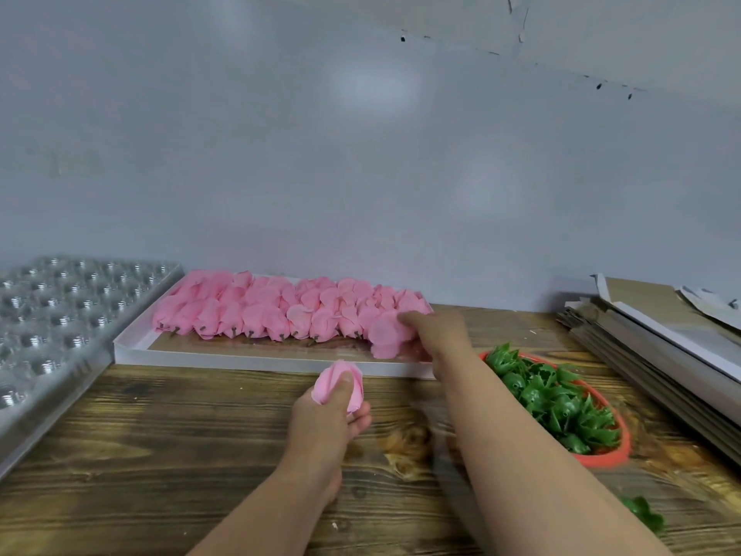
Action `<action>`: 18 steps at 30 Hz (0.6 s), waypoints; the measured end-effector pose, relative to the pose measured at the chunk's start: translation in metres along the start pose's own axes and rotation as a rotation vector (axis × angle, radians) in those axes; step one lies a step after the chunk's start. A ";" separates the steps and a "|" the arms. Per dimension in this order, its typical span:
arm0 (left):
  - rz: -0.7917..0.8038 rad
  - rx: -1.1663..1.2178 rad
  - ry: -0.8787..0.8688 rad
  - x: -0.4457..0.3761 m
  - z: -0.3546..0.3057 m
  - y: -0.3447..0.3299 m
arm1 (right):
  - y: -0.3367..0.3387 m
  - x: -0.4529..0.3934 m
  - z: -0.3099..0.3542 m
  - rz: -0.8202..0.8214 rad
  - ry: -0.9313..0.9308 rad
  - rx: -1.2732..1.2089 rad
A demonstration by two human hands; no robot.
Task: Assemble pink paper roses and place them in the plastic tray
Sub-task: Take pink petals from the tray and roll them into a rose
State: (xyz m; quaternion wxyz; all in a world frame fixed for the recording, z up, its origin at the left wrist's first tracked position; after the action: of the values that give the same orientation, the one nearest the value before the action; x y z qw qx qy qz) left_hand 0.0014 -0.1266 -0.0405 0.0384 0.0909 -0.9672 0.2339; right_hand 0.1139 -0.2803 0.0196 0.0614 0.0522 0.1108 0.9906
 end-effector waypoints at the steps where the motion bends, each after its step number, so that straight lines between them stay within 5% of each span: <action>1: -0.001 -0.001 0.002 0.000 0.000 0.000 | -0.002 0.009 -0.002 0.054 -0.043 -0.143; 9: -0.017 0.041 0.042 0.000 -0.001 0.000 | 0.000 0.059 -0.030 0.127 -0.296 -0.564; 18: 0.007 0.049 0.041 0.004 -0.002 -0.001 | -0.008 0.073 -0.030 0.115 -0.357 -0.760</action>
State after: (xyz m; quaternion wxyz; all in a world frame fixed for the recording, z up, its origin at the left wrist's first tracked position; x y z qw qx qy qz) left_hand -0.0025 -0.1275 -0.0379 0.0552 0.0835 -0.9605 0.2595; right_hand 0.0390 -0.2693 -0.0047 0.0393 0.2028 -0.2779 0.9381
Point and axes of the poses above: each hand's wrist, its own x-axis away from the middle knuckle, its own y-axis out of the back of the hand, z = x × y, the point moved 5 cm from there along -x, towards the middle knuckle, and after that the axes turned 4 degrees about z, right-handed, at the moved point
